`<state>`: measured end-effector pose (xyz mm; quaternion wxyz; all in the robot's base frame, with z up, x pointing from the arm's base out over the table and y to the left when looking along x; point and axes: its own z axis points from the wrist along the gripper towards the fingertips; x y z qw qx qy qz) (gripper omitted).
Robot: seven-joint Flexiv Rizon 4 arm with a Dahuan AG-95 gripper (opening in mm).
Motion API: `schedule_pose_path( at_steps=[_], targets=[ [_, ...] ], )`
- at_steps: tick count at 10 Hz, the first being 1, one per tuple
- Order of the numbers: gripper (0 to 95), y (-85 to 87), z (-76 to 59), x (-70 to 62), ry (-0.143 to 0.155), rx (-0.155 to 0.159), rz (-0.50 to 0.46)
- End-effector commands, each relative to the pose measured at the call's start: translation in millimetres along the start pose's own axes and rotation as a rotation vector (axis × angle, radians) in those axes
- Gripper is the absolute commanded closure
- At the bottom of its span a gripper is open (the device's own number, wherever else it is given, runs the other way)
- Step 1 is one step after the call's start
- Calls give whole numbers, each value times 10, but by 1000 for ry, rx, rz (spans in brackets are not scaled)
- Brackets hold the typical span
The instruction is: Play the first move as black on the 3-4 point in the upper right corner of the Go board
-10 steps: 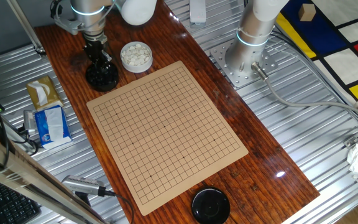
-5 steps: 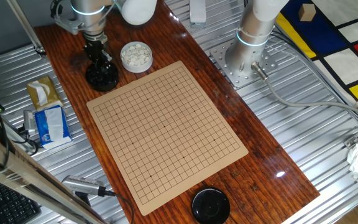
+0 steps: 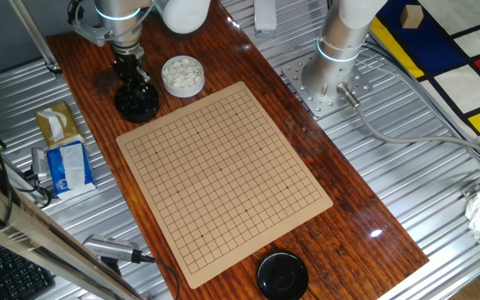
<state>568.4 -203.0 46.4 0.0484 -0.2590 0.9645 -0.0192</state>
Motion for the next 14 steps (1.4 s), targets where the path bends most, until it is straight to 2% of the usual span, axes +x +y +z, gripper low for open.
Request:
schedule_pose_path(
  at_steps=[1, 8, 14],
  targets=[
    [760, 300, -276, -311, 29, -16, 100],
    [760, 321, -297, -330, 28, -14, 105],
    [760, 296, -227, -266, 20, -14, 93]
  ],
)
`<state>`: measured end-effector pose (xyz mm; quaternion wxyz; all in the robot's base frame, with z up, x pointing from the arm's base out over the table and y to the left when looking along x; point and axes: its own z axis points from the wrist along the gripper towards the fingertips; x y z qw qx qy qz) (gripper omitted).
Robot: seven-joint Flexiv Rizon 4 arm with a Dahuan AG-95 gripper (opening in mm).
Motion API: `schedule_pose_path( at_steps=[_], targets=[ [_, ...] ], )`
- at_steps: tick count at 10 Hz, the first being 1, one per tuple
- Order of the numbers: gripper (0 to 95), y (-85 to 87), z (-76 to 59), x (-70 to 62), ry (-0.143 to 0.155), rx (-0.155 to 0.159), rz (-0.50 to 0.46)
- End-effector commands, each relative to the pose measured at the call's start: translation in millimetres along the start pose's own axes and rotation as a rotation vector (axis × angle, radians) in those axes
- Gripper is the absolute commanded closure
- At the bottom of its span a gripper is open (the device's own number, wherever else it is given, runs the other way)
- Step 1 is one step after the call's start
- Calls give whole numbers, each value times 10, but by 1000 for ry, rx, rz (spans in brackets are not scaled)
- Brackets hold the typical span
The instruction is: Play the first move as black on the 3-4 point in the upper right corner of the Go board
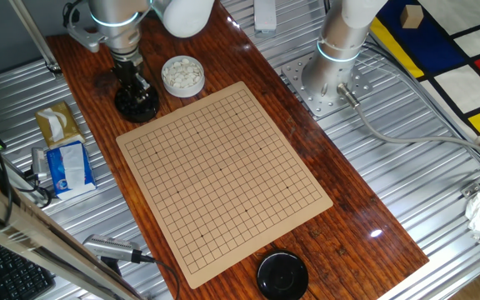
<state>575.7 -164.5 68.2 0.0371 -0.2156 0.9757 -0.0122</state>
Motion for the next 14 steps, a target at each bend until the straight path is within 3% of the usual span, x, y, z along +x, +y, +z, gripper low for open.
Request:
schedule_pose_path(
  at_steps=[1, 14],
  targets=[
    [760, 23, -9, 30, -1, 2, 6],
    [760, -107, 144, 231, -25, 15, -39]
  ],
)
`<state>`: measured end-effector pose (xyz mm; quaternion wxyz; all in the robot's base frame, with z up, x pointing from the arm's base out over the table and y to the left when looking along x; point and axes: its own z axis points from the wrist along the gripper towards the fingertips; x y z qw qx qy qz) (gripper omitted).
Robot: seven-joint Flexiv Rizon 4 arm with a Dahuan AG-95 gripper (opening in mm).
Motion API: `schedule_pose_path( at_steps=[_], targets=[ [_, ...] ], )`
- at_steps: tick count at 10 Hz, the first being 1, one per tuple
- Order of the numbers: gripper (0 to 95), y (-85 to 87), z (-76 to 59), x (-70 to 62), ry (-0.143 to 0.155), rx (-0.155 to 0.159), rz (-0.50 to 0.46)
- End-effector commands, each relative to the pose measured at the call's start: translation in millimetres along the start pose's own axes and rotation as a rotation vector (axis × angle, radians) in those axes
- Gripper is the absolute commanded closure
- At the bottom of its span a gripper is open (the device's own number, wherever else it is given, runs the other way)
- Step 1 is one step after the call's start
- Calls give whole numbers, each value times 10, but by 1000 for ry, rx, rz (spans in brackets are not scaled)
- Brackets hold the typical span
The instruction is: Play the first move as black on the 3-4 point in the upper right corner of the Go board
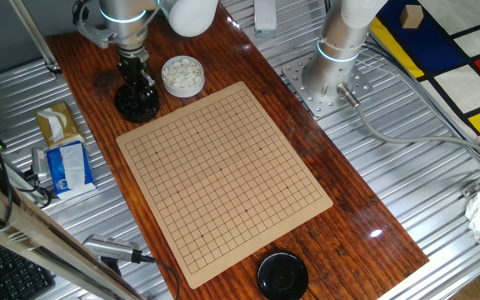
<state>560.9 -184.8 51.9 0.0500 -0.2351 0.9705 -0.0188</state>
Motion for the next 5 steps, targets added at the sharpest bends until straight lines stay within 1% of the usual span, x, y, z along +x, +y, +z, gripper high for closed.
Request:
schedule_pose_path(
  at_steps=[1, 5],
  targets=[
    [760, 7, 1, 4, -2, -1, -1],
    [760, 10, 55, 23, -16, 4, -6]
  ],
)
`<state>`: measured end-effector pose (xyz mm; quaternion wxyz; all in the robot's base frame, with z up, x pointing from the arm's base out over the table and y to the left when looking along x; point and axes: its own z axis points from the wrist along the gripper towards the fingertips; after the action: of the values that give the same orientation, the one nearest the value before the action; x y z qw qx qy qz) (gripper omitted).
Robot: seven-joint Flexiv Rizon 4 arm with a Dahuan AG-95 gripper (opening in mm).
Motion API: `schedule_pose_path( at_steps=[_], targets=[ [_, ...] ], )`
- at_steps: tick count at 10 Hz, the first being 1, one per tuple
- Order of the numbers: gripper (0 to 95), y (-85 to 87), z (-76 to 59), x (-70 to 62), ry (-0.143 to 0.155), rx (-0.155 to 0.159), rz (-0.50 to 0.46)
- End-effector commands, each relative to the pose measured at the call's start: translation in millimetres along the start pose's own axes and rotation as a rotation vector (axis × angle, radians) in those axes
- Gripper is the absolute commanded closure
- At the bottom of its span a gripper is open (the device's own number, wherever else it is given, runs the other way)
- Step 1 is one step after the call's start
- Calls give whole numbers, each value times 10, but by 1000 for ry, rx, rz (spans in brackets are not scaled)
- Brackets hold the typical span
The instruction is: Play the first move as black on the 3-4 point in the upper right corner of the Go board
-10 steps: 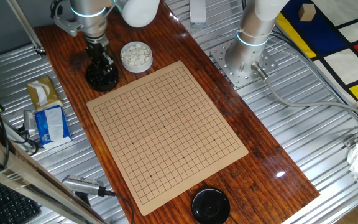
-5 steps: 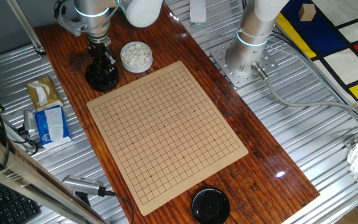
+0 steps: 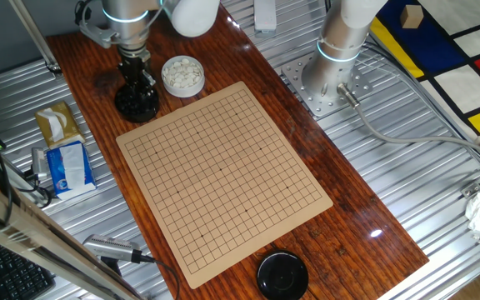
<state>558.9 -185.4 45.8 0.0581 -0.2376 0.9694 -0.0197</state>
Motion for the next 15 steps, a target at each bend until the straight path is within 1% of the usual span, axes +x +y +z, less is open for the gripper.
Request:
schedule_pose_path(
  at_steps=[1, 6, 7, 10, 15],
  targets=[
    [760, -4, 1, 6, -2, -1, -3],
    [760, -12, -15, 8, -8, -6, -4],
    [570, -8, -17, 3, -11, -10, -4],
    [570, 12, -13, -17, -18, -17, 1],
    [570, 50, 6, -48, -16, -13, 15]
  ],
)
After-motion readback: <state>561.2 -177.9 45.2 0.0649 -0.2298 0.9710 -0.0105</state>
